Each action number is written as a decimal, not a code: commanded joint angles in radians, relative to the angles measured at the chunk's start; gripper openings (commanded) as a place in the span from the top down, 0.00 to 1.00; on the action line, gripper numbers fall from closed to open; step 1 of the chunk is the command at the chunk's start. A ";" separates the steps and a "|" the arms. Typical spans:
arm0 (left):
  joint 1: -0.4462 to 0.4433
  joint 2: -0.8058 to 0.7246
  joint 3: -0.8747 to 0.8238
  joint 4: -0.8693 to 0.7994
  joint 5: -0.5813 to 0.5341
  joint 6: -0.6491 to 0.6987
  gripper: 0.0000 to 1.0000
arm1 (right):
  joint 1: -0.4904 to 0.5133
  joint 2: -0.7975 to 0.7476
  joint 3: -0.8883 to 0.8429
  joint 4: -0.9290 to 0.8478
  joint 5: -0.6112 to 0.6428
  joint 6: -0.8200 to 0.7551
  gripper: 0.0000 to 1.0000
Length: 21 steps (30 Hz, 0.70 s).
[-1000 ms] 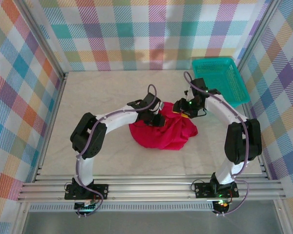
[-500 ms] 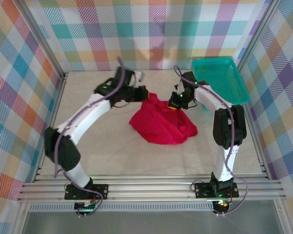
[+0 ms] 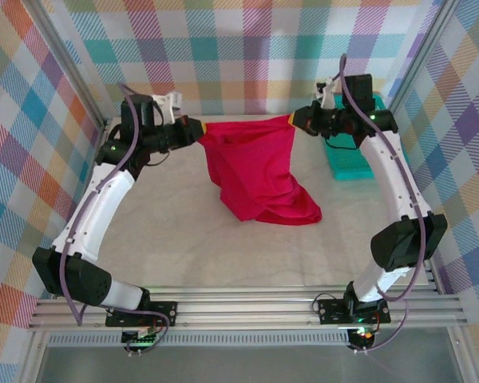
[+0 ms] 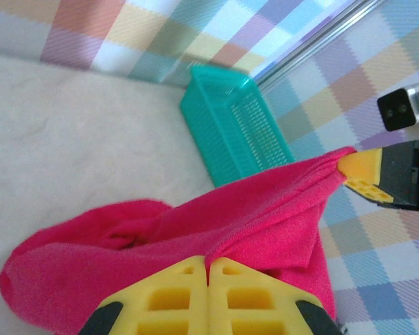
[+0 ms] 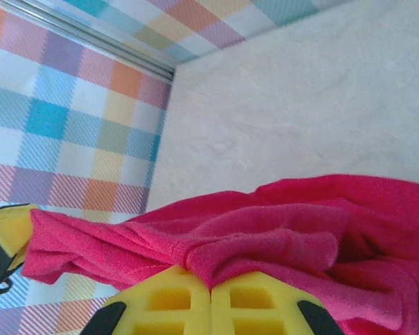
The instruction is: Fold the inside-out t-shirt
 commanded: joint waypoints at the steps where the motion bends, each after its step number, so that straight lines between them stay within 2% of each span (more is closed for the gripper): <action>1: 0.055 0.032 0.154 0.047 -0.042 -0.017 1.00 | -0.062 -0.026 0.134 0.010 0.037 0.052 1.00; 4: 0.065 0.108 0.338 0.044 -0.039 -0.030 1.00 | -0.070 -0.005 0.279 0.057 0.001 0.088 1.00; 7: 0.064 0.177 0.520 0.050 -0.016 -0.055 1.00 | -0.071 0.051 0.445 0.102 -0.099 0.148 1.00; 9: 0.065 0.187 0.568 0.078 -0.007 -0.064 1.00 | -0.072 0.064 0.495 0.146 -0.149 0.181 1.00; 12: 0.065 0.161 0.533 0.086 -0.018 -0.034 1.00 | -0.070 0.043 0.474 0.164 -0.170 0.153 1.00; 15: 0.065 0.097 0.353 0.110 -0.013 -0.015 1.00 | -0.069 -0.006 0.321 0.125 -0.168 0.086 1.00; 17: 0.064 0.045 0.166 0.147 -0.003 -0.016 1.00 | -0.070 -0.074 0.103 0.135 -0.151 0.056 1.00; 21: 0.028 -0.067 -0.281 0.235 -0.013 -0.014 1.00 | -0.067 -0.205 -0.448 0.221 -0.117 0.057 1.00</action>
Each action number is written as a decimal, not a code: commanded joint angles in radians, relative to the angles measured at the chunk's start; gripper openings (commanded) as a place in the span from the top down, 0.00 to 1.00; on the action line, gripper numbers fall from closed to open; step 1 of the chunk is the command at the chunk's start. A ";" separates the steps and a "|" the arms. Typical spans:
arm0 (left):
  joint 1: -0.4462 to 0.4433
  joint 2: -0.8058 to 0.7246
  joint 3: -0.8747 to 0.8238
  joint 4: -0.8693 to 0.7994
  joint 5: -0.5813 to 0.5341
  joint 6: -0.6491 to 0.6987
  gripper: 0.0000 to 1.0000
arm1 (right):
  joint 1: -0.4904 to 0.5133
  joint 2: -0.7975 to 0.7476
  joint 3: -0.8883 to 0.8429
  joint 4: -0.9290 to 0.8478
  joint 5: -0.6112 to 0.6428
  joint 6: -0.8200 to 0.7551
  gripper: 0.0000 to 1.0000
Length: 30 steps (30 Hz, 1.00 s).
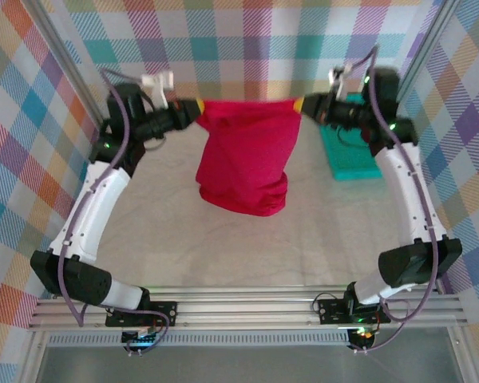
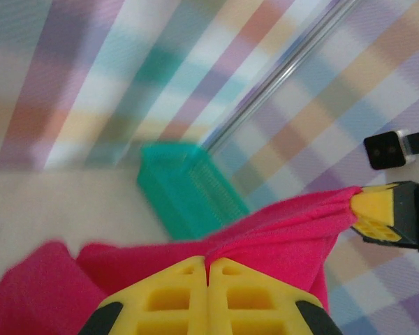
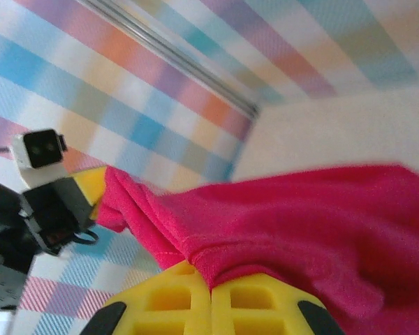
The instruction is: Fold the inside-out t-shirt
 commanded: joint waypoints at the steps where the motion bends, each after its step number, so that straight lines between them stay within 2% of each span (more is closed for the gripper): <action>1: -0.012 -0.057 -0.318 0.065 -0.081 0.011 1.00 | -0.027 -0.047 -0.357 0.025 0.058 -0.022 1.00; 4: -0.082 -0.052 -0.546 0.163 -0.125 -0.016 1.00 | -0.008 -0.042 -0.566 0.068 0.123 -0.004 1.00; 7: -0.129 0.010 -0.647 0.244 -0.148 -0.052 1.00 | 0.040 0.012 -0.595 0.044 0.212 -0.016 1.00; 8: -0.138 0.036 -0.652 0.254 -0.155 -0.058 0.99 | 0.053 0.036 -0.580 0.015 0.245 -0.028 0.92; 9: -0.145 0.055 -0.647 0.259 -0.154 -0.065 0.97 | 0.063 0.054 -0.564 -0.014 0.284 -0.034 0.75; 11: -0.151 0.087 -0.620 0.268 -0.145 -0.083 0.94 | 0.092 0.060 -0.537 -0.050 0.362 -0.049 0.56; 14: -0.151 0.110 -0.574 0.263 -0.138 -0.104 0.94 | 0.153 0.037 -0.474 -0.105 0.437 -0.083 0.45; 18: -0.151 0.131 -0.502 0.248 -0.115 -0.125 0.94 | 0.261 0.024 -0.391 -0.121 0.470 -0.133 0.46; 21: -0.150 0.135 -0.459 0.229 -0.110 -0.137 0.94 | 0.331 0.057 -0.390 -0.029 0.400 -0.148 0.52; 23: -0.149 0.130 -0.438 0.216 -0.112 -0.137 0.94 | 0.371 0.109 -0.383 0.034 0.357 -0.162 0.52; 26: -0.148 0.127 -0.429 0.212 -0.105 -0.139 0.94 | 0.417 0.184 -0.363 0.124 0.329 -0.178 0.48; 30: -0.146 0.134 -0.431 0.217 -0.088 -0.152 0.94 | 0.430 0.295 -0.305 0.189 0.328 -0.181 0.41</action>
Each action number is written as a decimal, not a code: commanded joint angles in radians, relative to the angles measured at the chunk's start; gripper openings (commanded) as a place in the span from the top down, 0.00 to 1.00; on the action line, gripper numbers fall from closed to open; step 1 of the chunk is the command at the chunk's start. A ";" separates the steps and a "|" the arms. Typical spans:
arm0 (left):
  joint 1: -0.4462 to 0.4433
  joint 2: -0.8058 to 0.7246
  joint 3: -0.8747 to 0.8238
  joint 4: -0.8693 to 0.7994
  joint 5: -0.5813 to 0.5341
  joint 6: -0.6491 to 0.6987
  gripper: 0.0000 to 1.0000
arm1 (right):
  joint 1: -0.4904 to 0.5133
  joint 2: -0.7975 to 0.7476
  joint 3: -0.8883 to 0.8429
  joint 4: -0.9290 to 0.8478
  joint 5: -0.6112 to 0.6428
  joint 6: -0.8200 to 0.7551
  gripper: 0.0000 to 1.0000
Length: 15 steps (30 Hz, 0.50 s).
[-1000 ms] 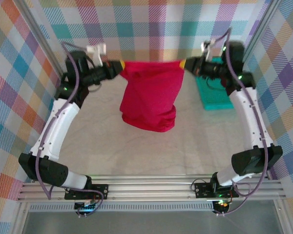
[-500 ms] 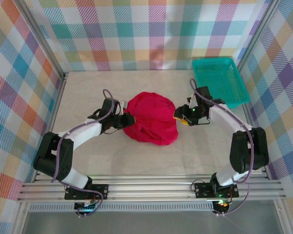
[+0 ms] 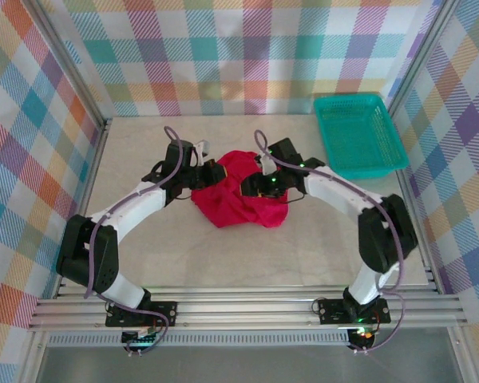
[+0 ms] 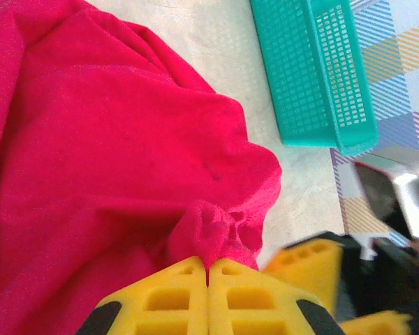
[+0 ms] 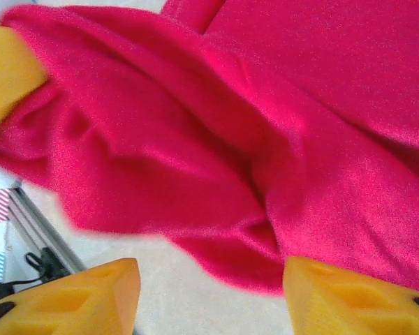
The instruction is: Fold the inside-out t-shirt
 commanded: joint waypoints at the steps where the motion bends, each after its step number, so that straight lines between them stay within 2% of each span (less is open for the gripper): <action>1: 0.005 0.008 0.018 0.013 0.027 -0.018 0.94 | 0.004 0.085 0.069 0.103 -0.022 -0.026 0.40; 3: 0.005 0.010 0.017 0.016 0.029 -0.020 0.94 | 0.007 0.145 0.110 0.115 -0.017 -0.020 0.39; 4: 0.007 0.013 0.019 0.015 0.030 -0.020 0.94 | 0.007 0.172 0.141 0.107 0.001 -0.014 0.47; 7: 0.016 0.018 0.023 -0.006 0.028 0.002 0.92 | -0.001 0.202 0.227 0.027 0.044 -0.007 0.95; 8: 0.024 0.017 0.021 -0.020 0.024 0.017 0.90 | -0.007 0.182 0.243 -0.004 0.040 -0.004 1.00; 11: 0.070 0.020 0.012 -0.055 0.022 0.053 0.85 | -0.058 0.077 0.267 -0.116 -0.026 0.007 1.00; 13: 0.102 0.025 0.004 -0.049 0.036 0.055 0.84 | -0.118 -0.002 0.247 -0.159 -0.126 0.027 1.00; 15: 0.120 0.035 0.006 -0.041 0.051 0.055 0.84 | -0.187 -0.083 0.176 -0.129 -0.240 0.067 1.00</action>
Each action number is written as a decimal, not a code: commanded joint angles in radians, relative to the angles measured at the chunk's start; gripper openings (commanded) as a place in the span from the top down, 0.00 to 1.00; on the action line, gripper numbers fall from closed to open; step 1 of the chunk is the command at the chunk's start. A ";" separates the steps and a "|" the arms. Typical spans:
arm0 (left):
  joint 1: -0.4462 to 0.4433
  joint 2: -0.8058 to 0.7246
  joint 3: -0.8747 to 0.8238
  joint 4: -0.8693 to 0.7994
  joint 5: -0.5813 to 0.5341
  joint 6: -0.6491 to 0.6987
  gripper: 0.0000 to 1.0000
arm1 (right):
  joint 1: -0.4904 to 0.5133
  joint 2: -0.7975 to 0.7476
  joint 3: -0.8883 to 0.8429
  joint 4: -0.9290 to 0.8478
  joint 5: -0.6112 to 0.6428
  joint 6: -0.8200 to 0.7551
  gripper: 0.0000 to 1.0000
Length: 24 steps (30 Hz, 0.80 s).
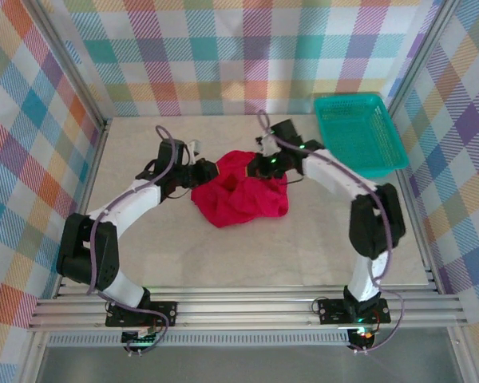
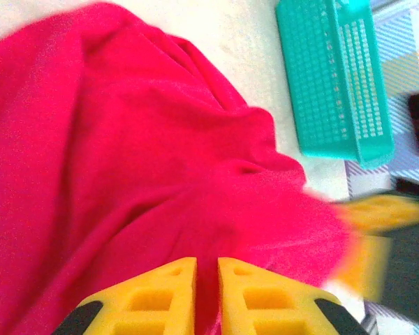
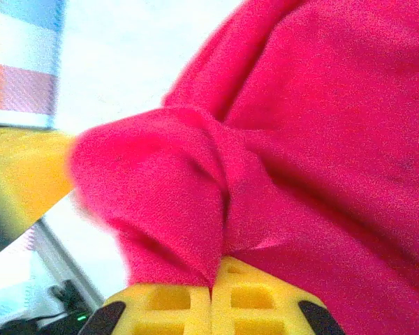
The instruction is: Fold the inside-out t-shirt
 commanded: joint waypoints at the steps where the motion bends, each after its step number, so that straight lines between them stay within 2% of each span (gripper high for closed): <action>1: 0.031 0.023 0.012 -0.010 0.036 0.028 0.83 | -0.128 -0.179 -0.079 0.002 -0.233 0.084 1.00; 4: 0.030 0.037 0.020 0.028 0.061 0.000 0.82 | -0.201 -0.227 -0.217 0.191 -0.412 0.216 1.00; 6: 0.027 0.038 0.019 0.047 0.069 -0.020 0.81 | -0.210 -0.204 -0.241 0.238 -0.460 0.253 1.00; 9: 0.008 0.004 0.013 0.052 0.079 -0.026 0.73 | -0.210 -0.146 -0.233 0.243 -0.466 0.264 1.00; 13: -0.093 -0.076 -0.027 0.084 0.045 0.015 0.49 | -0.210 -0.086 -0.197 0.200 -0.453 0.248 1.00; 15: -0.144 -0.079 -0.039 0.108 0.021 0.032 0.42 | -0.210 -0.073 -0.191 0.204 -0.461 0.249 1.00; 19: -0.187 -0.017 -0.041 0.185 0.003 0.026 0.34 | -0.210 -0.079 -0.196 0.200 -0.476 0.242 1.00; 24: -0.199 0.136 0.068 0.209 0.021 0.033 0.24 | -0.211 -0.098 -0.215 0.157 -0.467 0.195 1.00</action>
